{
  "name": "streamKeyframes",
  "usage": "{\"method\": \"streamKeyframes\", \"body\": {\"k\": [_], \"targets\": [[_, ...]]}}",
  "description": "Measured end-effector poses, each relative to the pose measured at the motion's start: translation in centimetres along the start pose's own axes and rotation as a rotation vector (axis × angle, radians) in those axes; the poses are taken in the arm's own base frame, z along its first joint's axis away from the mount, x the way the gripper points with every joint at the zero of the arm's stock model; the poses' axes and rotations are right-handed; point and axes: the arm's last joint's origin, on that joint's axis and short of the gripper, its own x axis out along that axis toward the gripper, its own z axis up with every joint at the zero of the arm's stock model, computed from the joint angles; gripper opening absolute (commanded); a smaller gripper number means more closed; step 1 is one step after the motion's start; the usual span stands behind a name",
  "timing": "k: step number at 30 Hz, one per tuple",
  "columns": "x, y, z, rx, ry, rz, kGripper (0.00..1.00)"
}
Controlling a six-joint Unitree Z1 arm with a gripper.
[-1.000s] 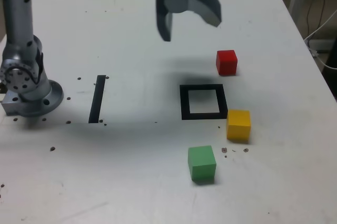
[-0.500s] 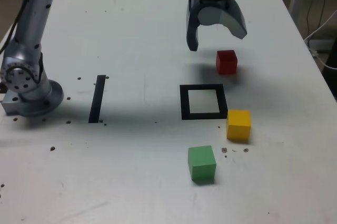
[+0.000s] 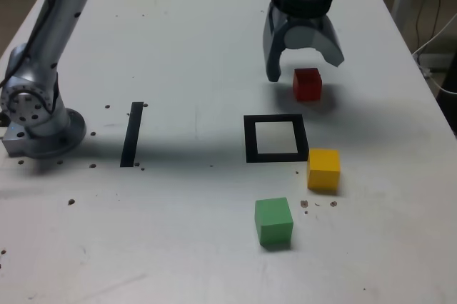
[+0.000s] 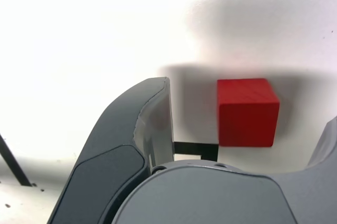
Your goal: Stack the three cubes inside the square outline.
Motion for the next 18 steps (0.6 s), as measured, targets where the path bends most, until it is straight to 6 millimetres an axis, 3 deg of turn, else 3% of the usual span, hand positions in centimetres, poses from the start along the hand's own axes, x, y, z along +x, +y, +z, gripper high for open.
{"method": "streamKeyframes", "body": {"k": [4, 18], "targets": [[0.5, 0.1, 0.5, -0.001, 0.006, -0.001, 0.96], [2.1, 0.1, 1.6, -0.017, 0.016, -0.034, 0.68]]}}
